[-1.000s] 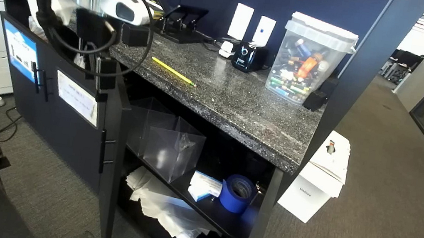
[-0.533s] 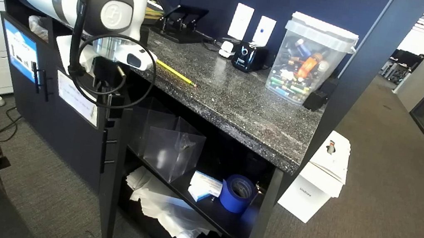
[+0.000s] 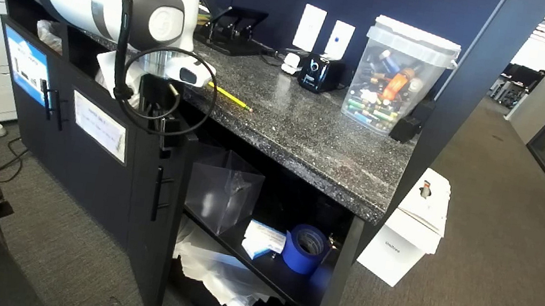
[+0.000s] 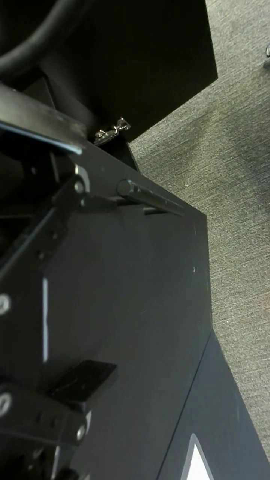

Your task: Close the left door of the cabinet

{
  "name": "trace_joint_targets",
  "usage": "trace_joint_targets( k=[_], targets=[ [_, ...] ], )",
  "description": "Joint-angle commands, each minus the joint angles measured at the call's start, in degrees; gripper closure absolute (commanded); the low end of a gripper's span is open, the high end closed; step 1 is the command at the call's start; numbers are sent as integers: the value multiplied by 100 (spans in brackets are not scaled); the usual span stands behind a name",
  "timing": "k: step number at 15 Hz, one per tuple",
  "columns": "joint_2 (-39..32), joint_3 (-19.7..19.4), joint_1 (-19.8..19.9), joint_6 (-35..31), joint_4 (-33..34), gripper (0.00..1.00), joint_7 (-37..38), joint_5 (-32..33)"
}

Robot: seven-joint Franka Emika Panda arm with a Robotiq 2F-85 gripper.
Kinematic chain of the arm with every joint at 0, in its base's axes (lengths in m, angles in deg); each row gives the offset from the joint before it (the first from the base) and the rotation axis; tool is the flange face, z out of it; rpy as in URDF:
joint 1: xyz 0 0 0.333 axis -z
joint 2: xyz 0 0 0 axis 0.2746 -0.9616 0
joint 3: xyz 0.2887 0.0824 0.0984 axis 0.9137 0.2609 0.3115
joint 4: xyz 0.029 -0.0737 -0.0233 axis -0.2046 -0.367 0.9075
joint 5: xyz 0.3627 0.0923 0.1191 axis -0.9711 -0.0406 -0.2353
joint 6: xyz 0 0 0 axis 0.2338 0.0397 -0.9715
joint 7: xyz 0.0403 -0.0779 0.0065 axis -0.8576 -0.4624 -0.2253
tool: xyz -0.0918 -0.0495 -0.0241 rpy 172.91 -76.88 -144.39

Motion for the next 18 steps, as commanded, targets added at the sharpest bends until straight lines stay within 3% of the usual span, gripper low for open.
trace_joint_targets(
  k=[1, 7, 10, 12, 18],
  targets=[
    [-321, -454, -420, -223, 355, 0, 338, 160],
    [-985, -1701, -1601, -1473, 430, 0, 1416, 572],
    [-1428, -2439, -2298, -1950, 441, 0, 1926, 398],
    [-1520, -2558, -2475, -1898, 360, 0, 1944, 308],
    [-210, -1351, -1803, -1618, -1163, 0, 392, 494]
  ],
)
